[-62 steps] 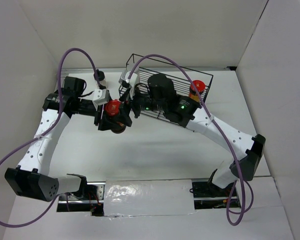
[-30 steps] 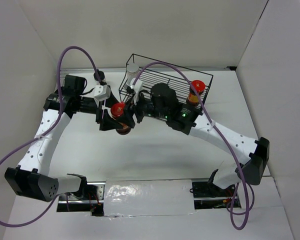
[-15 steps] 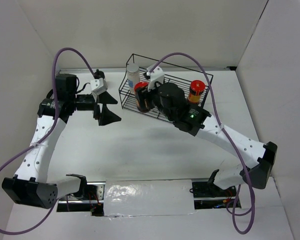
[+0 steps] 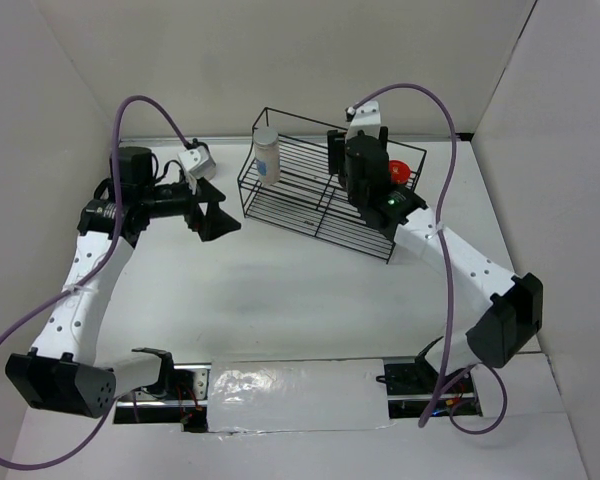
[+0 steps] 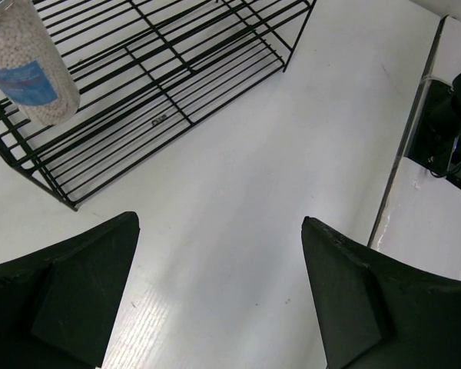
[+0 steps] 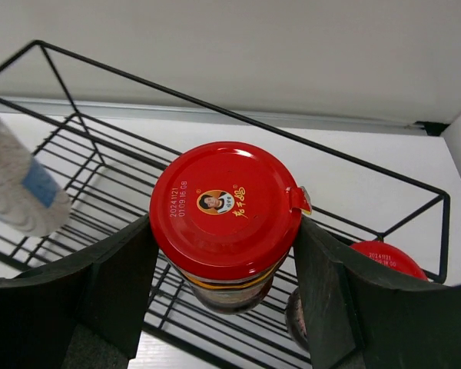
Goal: Organize the condiment bottles
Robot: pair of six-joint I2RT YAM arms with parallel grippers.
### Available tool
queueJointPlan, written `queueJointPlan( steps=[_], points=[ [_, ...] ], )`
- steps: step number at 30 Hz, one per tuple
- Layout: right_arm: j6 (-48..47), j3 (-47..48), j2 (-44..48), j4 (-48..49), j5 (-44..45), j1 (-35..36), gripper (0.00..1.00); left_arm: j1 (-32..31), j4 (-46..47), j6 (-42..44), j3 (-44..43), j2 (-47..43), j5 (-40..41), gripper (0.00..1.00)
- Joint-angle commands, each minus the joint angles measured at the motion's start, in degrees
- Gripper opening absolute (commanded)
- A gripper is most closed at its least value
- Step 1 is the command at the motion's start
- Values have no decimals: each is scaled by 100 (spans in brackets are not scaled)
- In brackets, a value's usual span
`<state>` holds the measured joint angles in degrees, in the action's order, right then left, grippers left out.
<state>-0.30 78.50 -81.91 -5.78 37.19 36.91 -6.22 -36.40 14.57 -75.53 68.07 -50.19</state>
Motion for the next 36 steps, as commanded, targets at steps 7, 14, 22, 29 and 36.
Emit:
queueJointPlan(
  steps=[7, 14, 22, 29, 36],
  points=[
    [407, 78, -308, 1097, -388, -359, 0, 112, 274, -95, 3, 65, 89, 99],
    [539, -159, -422, 1088, -204, -386, 0, 191, 327, -86, -50, 197, 45, 99],
    [706, -405, -431, 1017, -413, -553, 0, 244, 344, -42, -24, 242, 54, 99],
    [829, -362, -440, 798, -634, -623, 15, 314, 380, -24, -15, 277, 36, 99],
    [698, -274, -370, 684, -704, -606, 78, 367, 362, 29, -50, 312, -17, 99]
  ],
)
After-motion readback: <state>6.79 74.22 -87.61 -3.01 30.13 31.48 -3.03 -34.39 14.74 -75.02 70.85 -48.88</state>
